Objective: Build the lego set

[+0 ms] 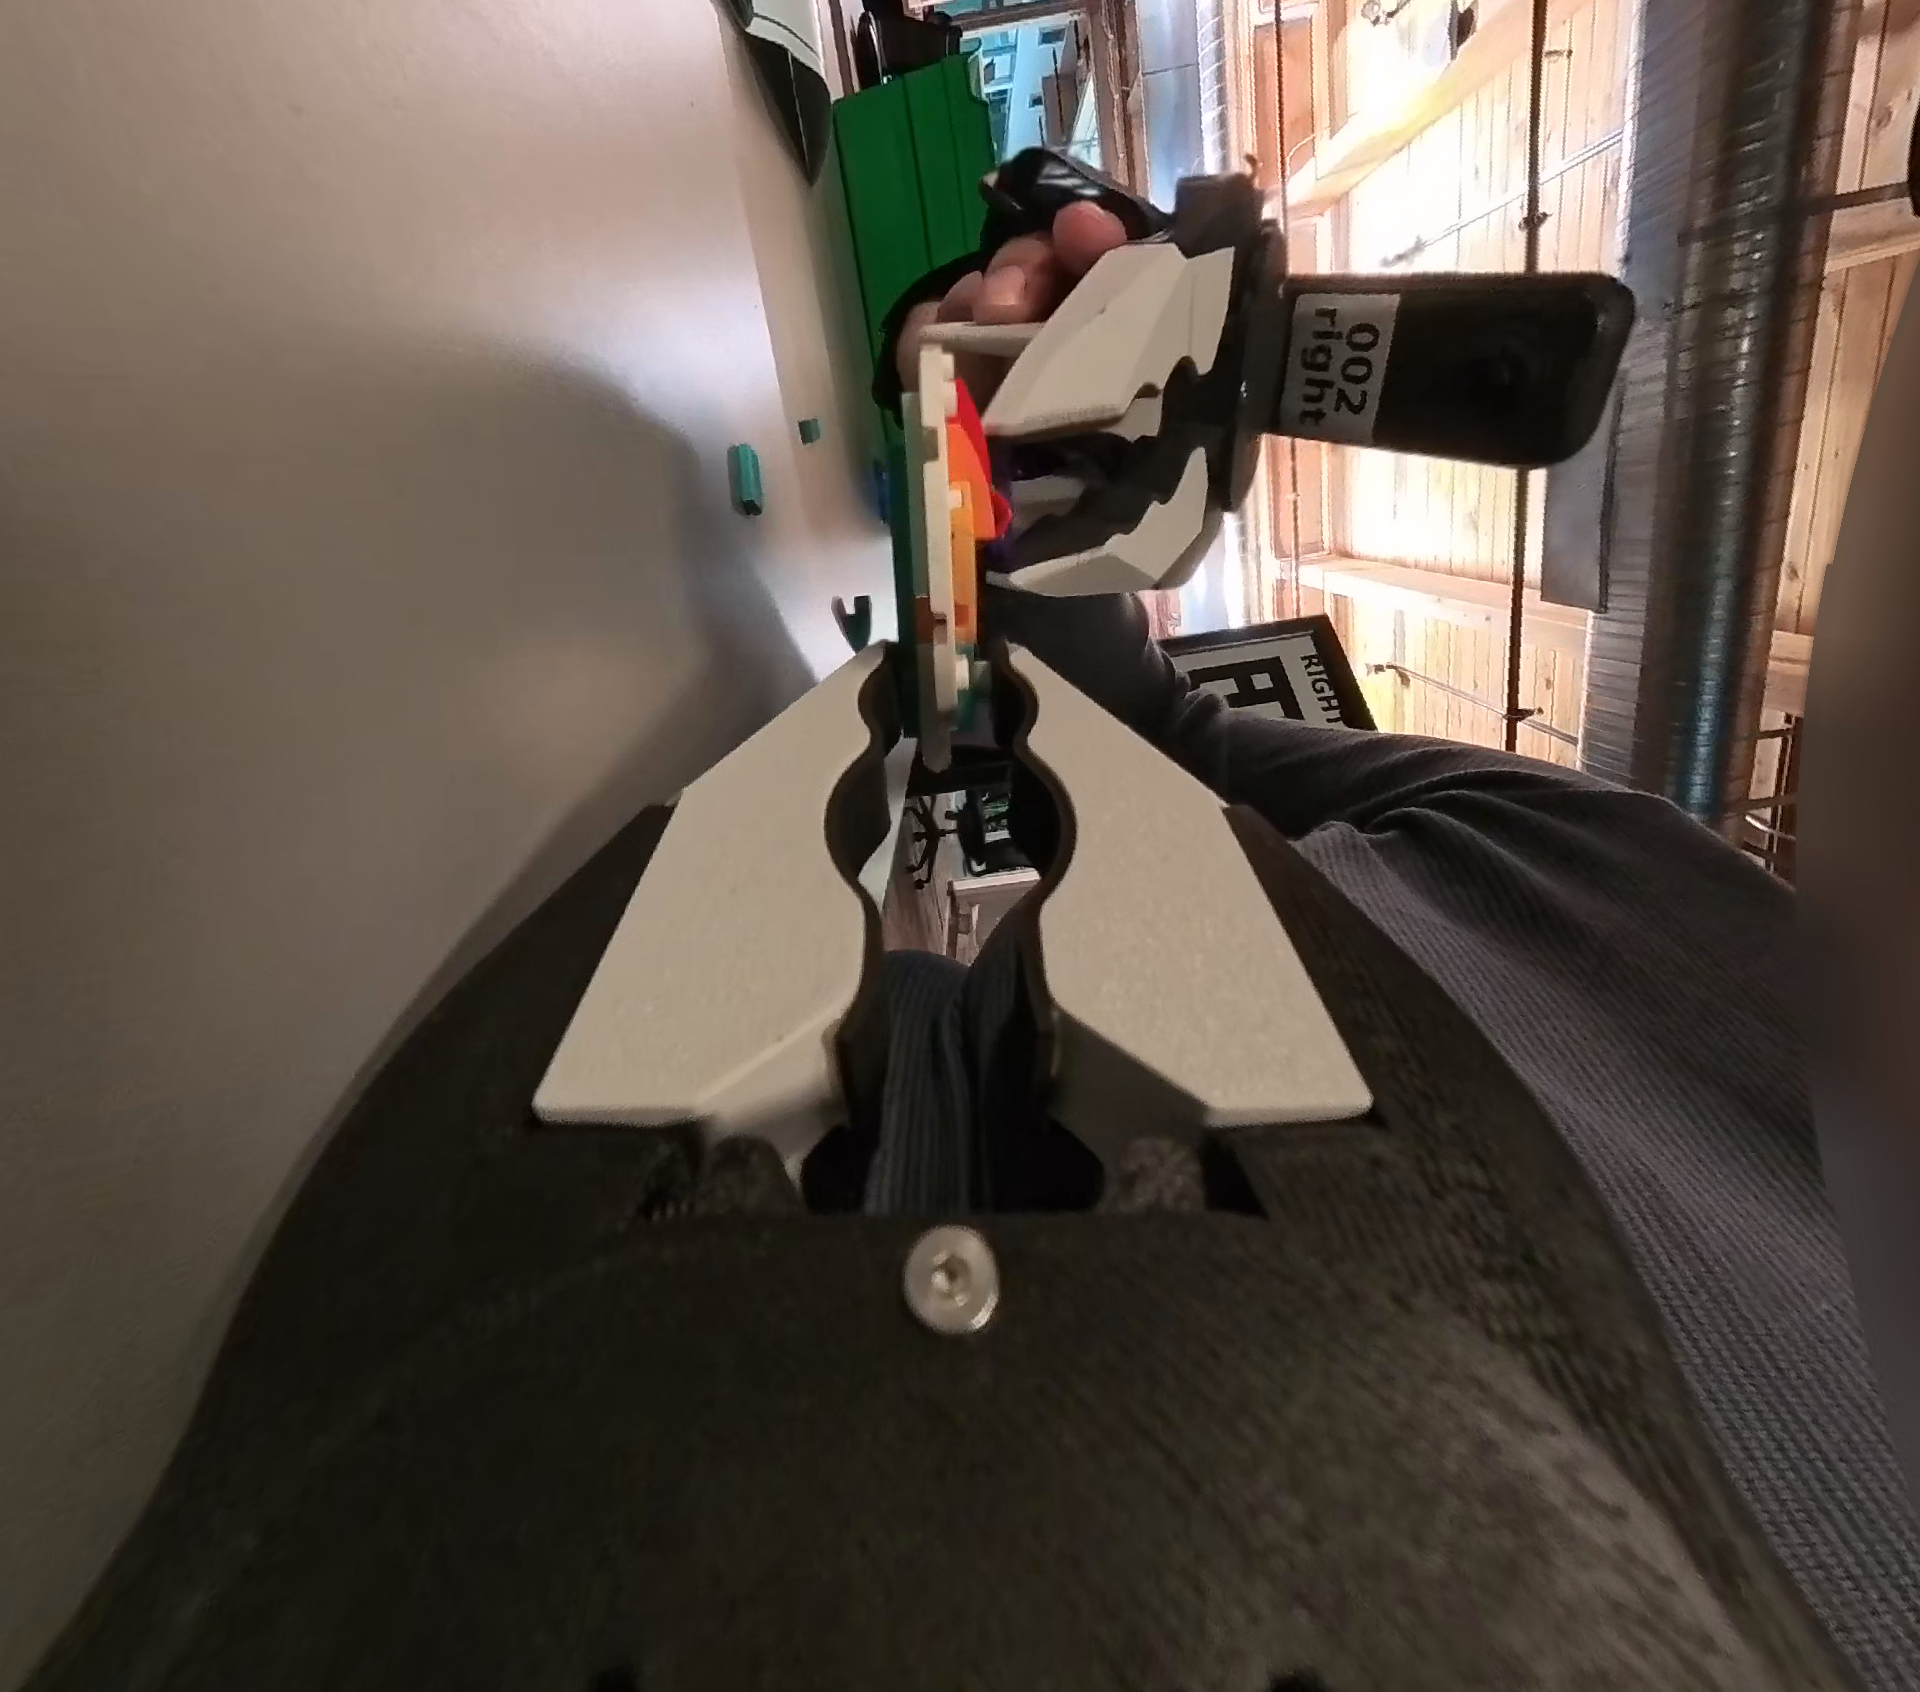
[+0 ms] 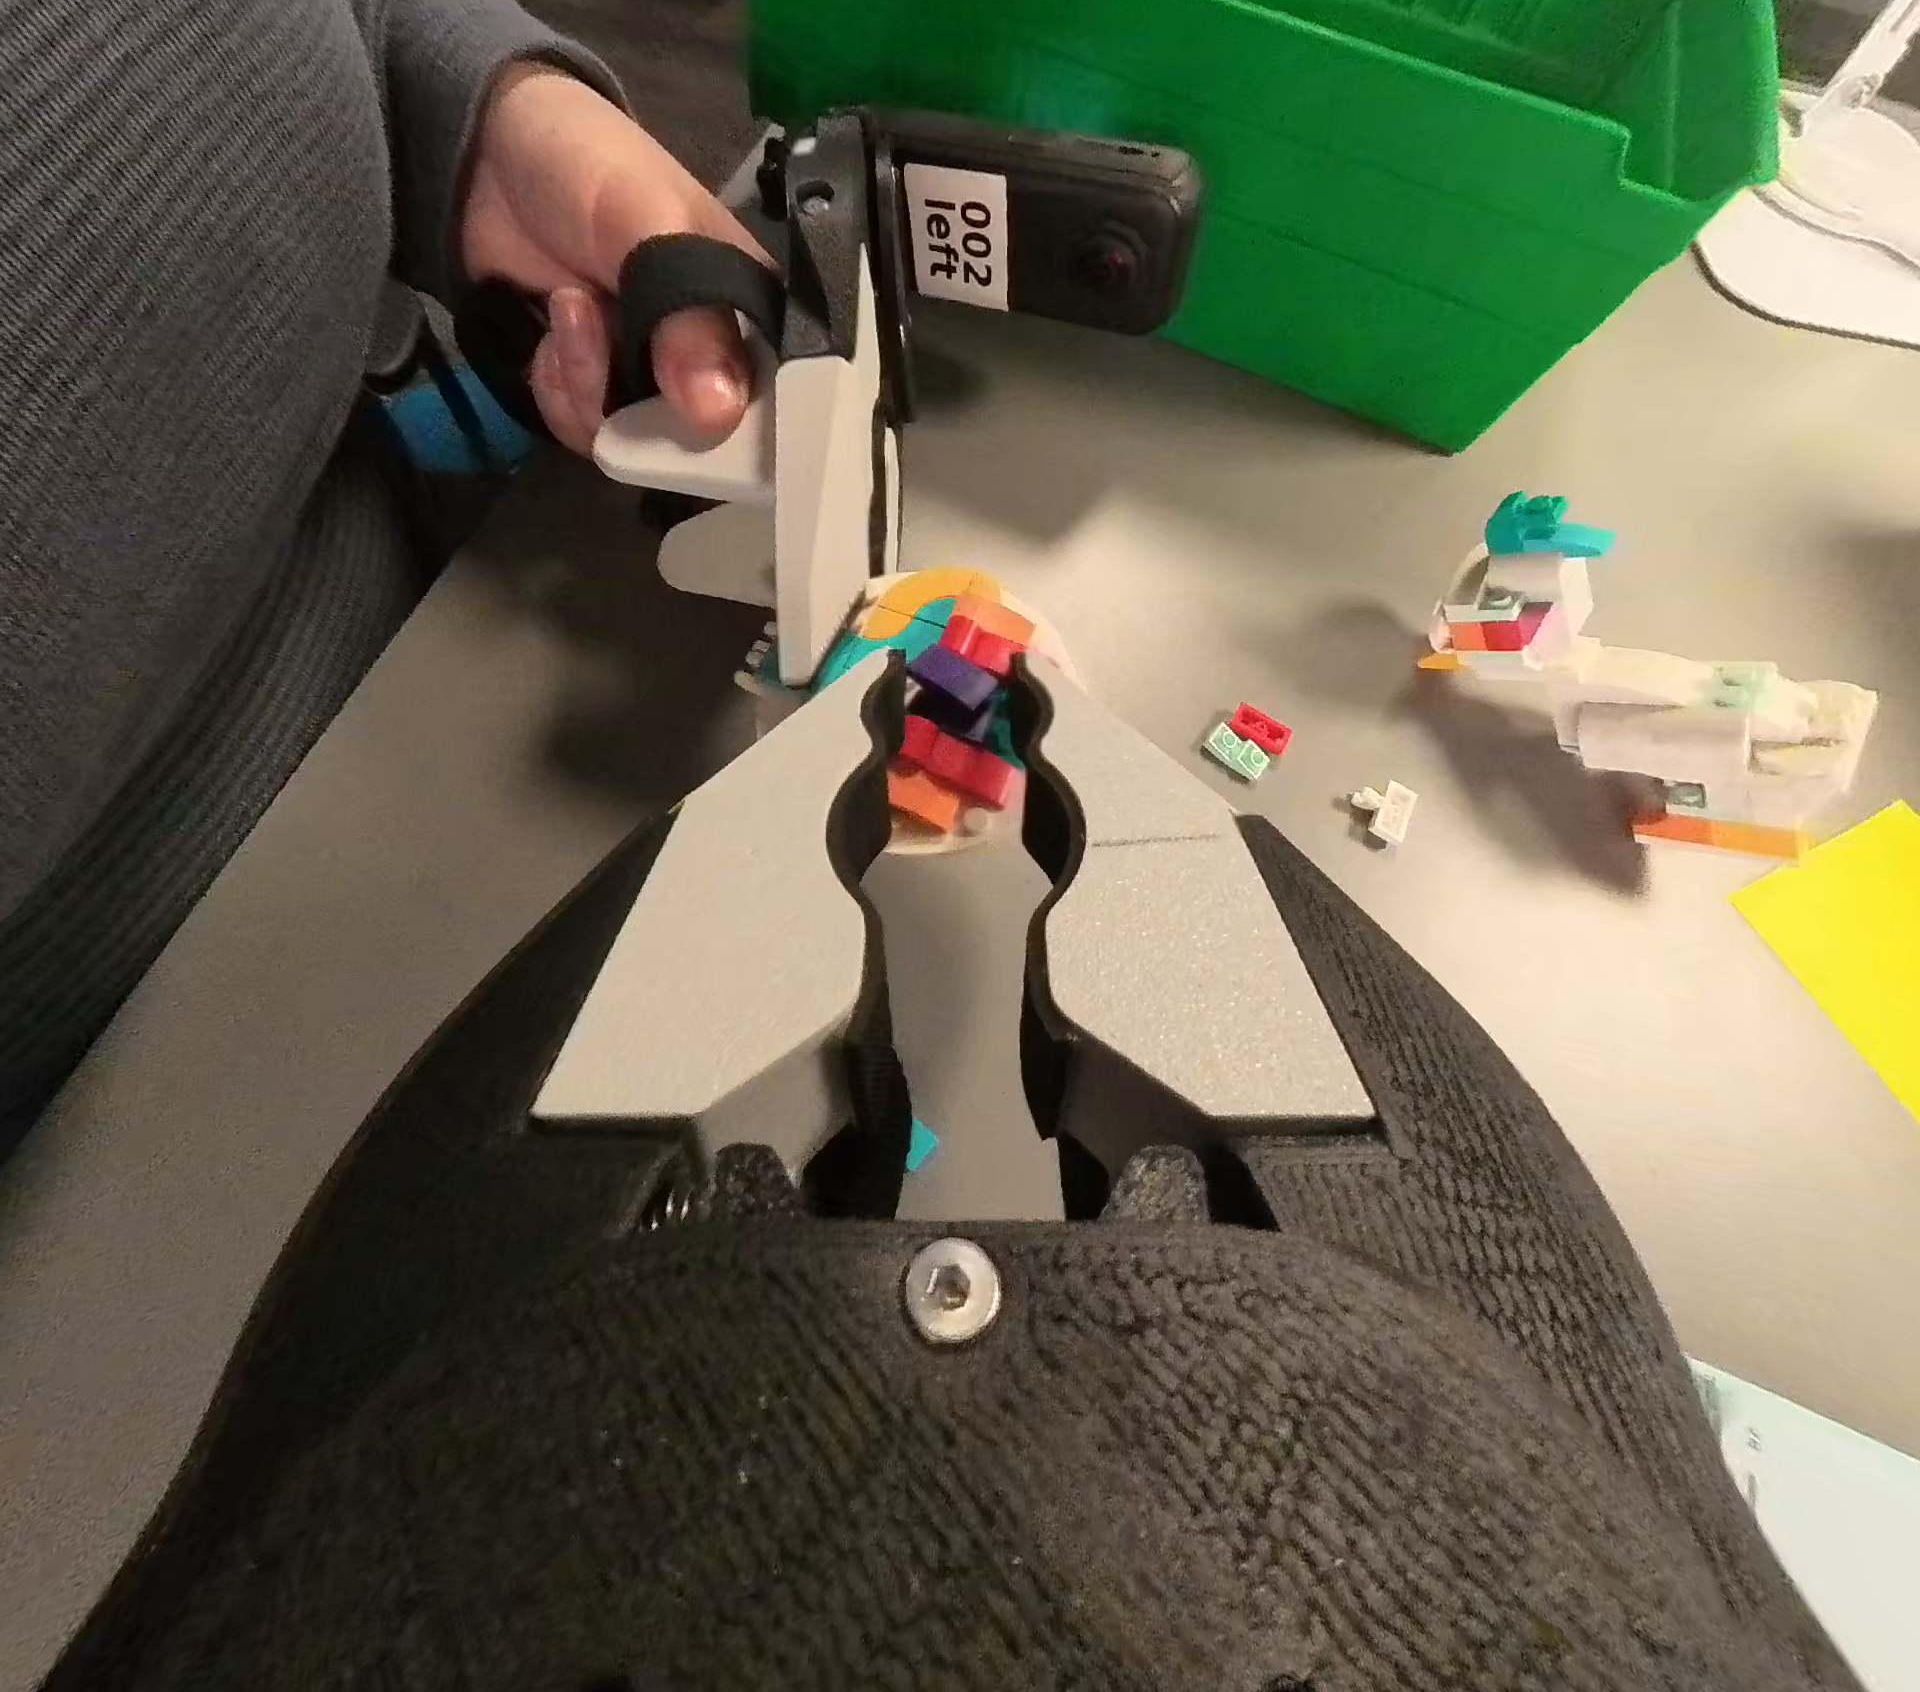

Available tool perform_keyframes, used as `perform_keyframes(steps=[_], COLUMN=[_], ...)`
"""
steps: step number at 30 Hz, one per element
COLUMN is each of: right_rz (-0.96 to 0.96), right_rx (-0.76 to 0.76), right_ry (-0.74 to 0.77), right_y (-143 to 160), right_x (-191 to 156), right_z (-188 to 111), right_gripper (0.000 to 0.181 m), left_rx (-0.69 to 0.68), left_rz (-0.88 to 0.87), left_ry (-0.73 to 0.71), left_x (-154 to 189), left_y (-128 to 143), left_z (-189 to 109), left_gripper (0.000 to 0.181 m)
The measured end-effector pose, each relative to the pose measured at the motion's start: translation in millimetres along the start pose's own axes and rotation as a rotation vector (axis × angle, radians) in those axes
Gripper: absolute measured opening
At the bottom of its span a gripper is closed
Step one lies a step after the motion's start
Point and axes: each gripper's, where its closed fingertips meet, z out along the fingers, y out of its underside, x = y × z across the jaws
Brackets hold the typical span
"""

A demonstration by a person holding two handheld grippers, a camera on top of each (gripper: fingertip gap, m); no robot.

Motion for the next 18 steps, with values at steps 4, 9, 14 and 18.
perform_keyframes(steps=[4,9,14,18], right_rz=[0.007,0.024,0.033,0.043], right_rx=[-0.007,-0.029,-0.034,-0.041], right_ry=[-0.007,-0.011,0.001,0.029], right_y=[2,3,1,-1], right_x=[3,3,3,3], right_z=[0,0,-6,-12], right_gripper=[0.021,0.025,0.027,0.022], left_rx=[-0.001,-0.002,-0.002,-0.003], left_rz=[0.000,0.002,0.002,0.004], left_ry=[-0.001,-0.005,-0.007,-0.010], left_x=[0,-1,-1,-1], left_y=[0,1,1,1], left_z=[0,0,0,1], left_gripper=[0.015,0.015,0.015,0.015])
